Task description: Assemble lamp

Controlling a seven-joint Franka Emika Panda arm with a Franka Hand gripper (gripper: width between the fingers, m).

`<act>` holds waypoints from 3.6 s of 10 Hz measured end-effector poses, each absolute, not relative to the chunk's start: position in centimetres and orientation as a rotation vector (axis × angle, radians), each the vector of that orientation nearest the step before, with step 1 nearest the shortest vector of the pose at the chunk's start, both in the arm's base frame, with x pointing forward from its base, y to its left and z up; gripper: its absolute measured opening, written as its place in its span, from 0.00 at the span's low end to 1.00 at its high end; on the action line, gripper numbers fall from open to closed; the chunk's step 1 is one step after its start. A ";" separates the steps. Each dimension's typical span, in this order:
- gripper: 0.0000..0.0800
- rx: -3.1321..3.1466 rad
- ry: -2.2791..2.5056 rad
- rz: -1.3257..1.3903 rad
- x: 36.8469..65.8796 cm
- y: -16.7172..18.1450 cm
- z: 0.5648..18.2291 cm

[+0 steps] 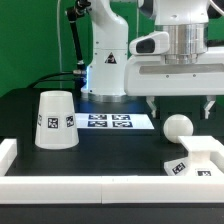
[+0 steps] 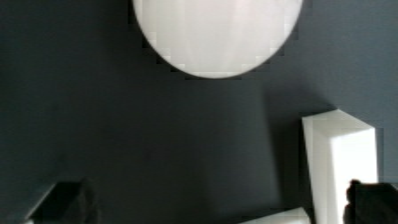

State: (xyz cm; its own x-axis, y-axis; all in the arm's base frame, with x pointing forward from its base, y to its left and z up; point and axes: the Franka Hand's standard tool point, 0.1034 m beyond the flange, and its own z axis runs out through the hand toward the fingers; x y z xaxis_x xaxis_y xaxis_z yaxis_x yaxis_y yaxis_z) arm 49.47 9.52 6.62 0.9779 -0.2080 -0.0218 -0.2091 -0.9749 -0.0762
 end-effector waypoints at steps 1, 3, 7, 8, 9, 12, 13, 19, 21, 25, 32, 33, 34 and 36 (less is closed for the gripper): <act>0.87 -3.047 0.322 0.023 49.4 9.5 6.6; 0.87 -3.034 0.389 0.026 49.2 9.4 6.5; 0.87 -2.976 0.629 0.105 45.9 9.5 5.1; 0.87 -2.976 0.622 0.101 46.1 9.5 5.2; 0.87 -2.978 0.609 0.124 46.0 9.4 5.2; 0.87 -2.970 0.461 0.326 46.9 10.2 5.8; 0.87 -2.946 0.432 0.432 46.7 10.3 5.6; 0.87 -2.807 0.364 0.930 46.3 9.9 4.6; 0.87 -2.701 0.344 1.188 45.2 9.8 4.2; 0.87 -2.582 0.306 1.426 45.3 10.2 3.7; 0.87 -2.620 0.296 1.410 43.1 11.5 1.1; 0.87 -2.619 0.295 1.414 43.0 11.5 0.9; 0.87 -2.619 0.297 1.414 43.0 11.5 0.8; 0.71 -2.619 0.296 1.412 43.1 11.4 0.9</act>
Offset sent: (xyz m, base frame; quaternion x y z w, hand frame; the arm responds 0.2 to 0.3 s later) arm -0.0380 -0.0155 -0.0009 0.0198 -0.0084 0.2410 0.9703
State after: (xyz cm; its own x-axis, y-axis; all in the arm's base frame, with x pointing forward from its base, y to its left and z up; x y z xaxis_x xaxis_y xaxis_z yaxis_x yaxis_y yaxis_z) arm 43.05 11.44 0.88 0.5371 -0.1012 -0.8374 -0.2435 -0.9691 -0.0391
